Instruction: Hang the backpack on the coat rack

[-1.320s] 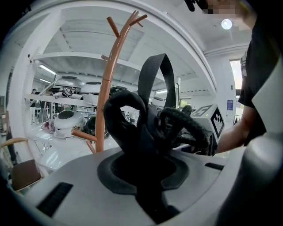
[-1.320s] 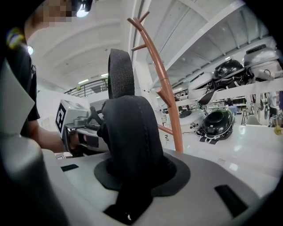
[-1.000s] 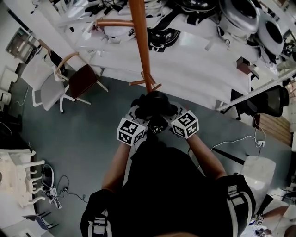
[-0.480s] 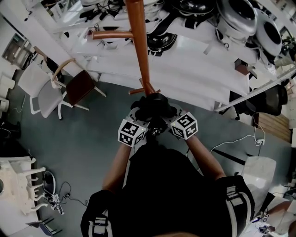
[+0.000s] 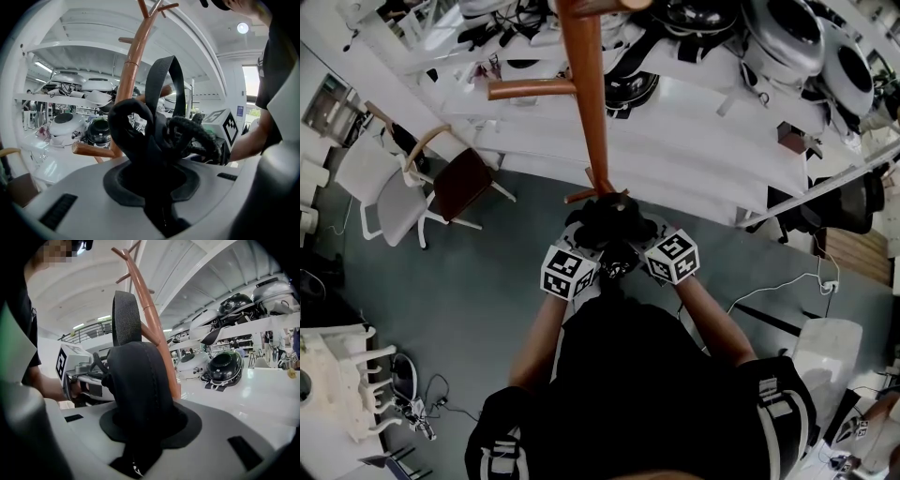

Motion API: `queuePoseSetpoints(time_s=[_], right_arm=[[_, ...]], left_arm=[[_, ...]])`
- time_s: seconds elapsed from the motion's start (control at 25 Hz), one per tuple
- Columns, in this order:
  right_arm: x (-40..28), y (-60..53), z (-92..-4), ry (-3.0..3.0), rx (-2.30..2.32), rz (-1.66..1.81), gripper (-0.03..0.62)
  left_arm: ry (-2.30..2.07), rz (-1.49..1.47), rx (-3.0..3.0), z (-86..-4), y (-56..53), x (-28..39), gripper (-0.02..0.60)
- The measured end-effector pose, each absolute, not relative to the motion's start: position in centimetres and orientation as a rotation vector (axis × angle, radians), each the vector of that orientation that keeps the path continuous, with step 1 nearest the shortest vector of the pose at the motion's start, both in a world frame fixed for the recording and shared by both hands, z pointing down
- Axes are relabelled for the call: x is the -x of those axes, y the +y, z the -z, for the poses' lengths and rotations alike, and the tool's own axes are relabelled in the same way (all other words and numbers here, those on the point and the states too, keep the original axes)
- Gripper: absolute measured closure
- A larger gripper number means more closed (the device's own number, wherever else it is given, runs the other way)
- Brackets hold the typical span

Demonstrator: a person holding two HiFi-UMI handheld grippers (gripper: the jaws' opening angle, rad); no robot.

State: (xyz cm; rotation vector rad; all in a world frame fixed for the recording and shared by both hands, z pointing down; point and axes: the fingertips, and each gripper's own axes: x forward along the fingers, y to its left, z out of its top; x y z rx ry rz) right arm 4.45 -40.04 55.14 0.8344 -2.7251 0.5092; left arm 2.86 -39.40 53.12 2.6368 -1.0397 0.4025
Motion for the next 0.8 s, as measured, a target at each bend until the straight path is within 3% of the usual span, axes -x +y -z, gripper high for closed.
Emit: queuePoseSetpoints(time_s=[0.8], right_arm=[[-2.8, -44.6, -57.6, -2.696, -0.834, -0.577, 0.461]], left_arm=[[-1.008, -0.451, -2.611, -55.5, -44.0, -1.2, 0.491]])
